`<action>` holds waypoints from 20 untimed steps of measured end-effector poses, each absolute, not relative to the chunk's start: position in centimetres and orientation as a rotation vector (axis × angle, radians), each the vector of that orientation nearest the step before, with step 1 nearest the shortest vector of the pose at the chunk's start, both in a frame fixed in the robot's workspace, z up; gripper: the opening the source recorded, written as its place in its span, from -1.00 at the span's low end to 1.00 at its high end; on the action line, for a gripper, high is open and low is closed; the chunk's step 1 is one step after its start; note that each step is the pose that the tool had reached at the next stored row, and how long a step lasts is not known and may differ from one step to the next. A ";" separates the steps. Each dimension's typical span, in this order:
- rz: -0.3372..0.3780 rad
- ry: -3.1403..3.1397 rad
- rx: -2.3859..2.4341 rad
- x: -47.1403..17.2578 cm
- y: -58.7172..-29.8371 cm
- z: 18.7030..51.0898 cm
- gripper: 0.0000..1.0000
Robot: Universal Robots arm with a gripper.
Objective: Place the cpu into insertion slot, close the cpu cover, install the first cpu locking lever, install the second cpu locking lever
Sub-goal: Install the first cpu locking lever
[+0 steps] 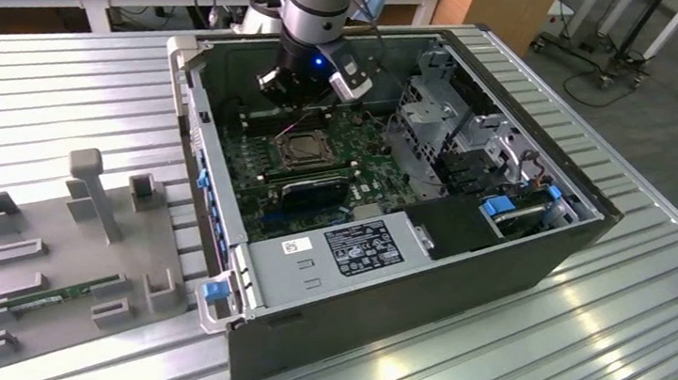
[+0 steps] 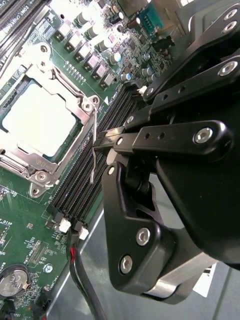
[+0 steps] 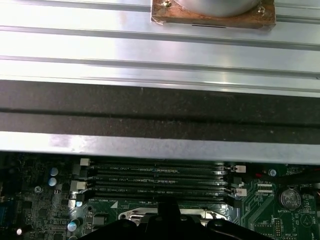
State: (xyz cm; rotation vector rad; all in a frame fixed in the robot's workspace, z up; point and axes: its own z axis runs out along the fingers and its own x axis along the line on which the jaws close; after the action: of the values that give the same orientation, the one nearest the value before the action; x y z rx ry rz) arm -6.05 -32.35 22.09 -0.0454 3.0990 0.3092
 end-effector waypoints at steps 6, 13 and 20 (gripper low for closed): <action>0.309 3.100 -0.045 -6.0 -32.4 21.8 -0.79; 0.310 3.103 -0.045 -5.7 -32.4 21.5 -0.79; 0.310 3.104 -0.045 -5.4 -32.4 21.2 -0.79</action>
State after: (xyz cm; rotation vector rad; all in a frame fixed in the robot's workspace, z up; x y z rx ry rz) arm -5.37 -32.35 21.23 -0.0447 3.1038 0.3098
